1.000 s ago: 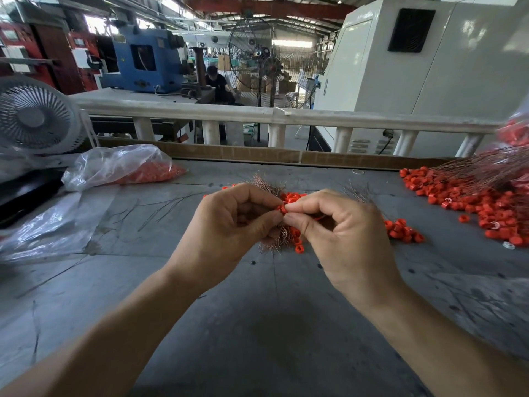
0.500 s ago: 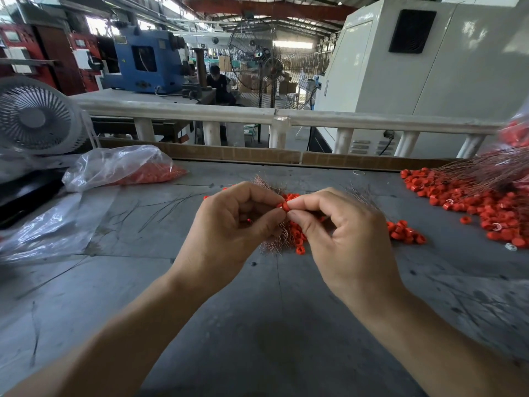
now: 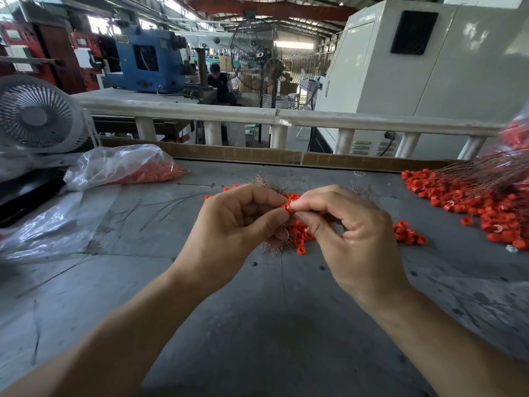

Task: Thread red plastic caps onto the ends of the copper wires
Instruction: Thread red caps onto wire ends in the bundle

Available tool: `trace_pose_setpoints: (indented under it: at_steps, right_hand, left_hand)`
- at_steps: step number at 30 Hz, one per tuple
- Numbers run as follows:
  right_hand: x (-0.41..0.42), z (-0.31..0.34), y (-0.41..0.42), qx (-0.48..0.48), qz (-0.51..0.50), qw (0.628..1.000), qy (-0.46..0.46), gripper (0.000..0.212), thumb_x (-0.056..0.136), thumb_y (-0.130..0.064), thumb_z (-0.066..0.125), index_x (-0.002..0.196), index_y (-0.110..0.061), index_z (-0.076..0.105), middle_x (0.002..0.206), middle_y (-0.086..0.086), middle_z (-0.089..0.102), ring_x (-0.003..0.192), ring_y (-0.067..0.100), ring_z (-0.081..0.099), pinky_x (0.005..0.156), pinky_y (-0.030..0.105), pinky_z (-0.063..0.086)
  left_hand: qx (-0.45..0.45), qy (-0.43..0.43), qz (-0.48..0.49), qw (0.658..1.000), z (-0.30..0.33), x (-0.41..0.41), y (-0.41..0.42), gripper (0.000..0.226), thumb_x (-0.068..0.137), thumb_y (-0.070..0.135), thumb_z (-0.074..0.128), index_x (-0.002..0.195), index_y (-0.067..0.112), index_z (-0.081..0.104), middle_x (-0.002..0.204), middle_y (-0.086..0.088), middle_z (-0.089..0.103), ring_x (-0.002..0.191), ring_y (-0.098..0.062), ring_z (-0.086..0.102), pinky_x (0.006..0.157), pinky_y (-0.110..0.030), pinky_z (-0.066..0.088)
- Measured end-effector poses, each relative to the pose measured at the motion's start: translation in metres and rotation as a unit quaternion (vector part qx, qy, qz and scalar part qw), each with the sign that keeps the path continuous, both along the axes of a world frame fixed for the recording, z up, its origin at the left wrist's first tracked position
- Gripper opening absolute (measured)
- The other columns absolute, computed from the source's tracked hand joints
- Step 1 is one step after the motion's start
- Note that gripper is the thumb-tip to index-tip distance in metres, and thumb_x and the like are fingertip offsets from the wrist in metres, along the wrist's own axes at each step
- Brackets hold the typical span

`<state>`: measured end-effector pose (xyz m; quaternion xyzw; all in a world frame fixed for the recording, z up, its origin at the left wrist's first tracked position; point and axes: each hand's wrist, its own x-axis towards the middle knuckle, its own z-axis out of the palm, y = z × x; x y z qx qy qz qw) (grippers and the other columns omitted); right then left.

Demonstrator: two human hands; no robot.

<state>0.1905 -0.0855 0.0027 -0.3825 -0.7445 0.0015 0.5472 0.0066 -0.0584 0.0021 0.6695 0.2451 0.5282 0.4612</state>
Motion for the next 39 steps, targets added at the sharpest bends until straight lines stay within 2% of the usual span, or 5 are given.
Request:
trace_pose_setpoints:
  at_steps: [6,13,19,26,39]
  right_hand:
    - [0.003,0.0,0.002,0.022,0.005,1.0,-0.02,0.009,0.088,0.001,0.076,0.095,-0.005,0.079,0.096,0.001,0.073,0.095,0.011,0.07,0.084,0.026,0.056]
    - [0.008,0.0,0.005,0.037,0.012,0.998,-0.042,0.01,0.088,0.0,0.077,0.096,-0.006,0.079,0.098,0.0,0.074,0.097,0.014,0.071,0.084,0.036,0.058]
    - [0.006,-0.001,0.006,0.014,0.031,0.999,-0.015,0.008,0.089,-0.001,0.075,0.094,-0.004,0.079,0.097,0.003,0.073,0.095,0.014,0.071,0.084,0.03,0.057]
    - [0.0,-0.003,0.003,-0.002,-0.033,0.994,-0.106,0.019,0.087,-0.018,0.081,0.104,-0.011,0.076,0.105,-0.002,0.069,0.102,0.015,0.064,0.087,0.03,0.052]
    - [-0.008,-0.002,-0.001,0.047,-0.123,0.982,-0.137,0.009,0.093,-0.022,0.069,0.094,-0.012,0.07,0.095,-0.005,0.065,0.089,0.016,0.058,0.079,0.027,0.047]
  left_hand:
    - [-0.015,-0.001,-0.015,1.0,-0.002,-0.002,0.002,0.022,0.086,0.012,0.069,0.104,0.0,0.07,0.09,-0.016,0.076,0.075,-0.023,0.072,0.071,-0.031,0.061]
    - [-0.037,-0.006,-0.028,0.999,-0.003,-0.002,0.002,0.019,0.088,0.011,0.068,0.103,-0.001,0.07,0.092,-0.018,0.076,0.075,-0.021,0.072,0.066,-0.023,0.056]
    - [-0.038,-0.013,-0.032,0.999,-0.003,-0.001,0.0,0.017,0.089,0.011,0.068,0.102,0.001,0.07,0.09,-0.016,0.077,0.072,-0.017,0.072,0.061,-0.016,0.053]
    - [-0.119,-0.043,-0.032,0.991,-0.007,0.001,0.002,0.031,0.085,0.018,0.068,0.105,-0.005,0.065,0.091,-0.02,0.072,0.08,-0.028,0.068,0.073,-0.034,0.059]
    - [-0.229,-0.074,-0.088,0.966,-0.002,0.004,-0.003,0.02,0.088,0.021,0.061,0.096,0.005,0.069,0.091,-0.018,0.065,0.083,-0.022,0.066,0.072,-0.03,0.057]
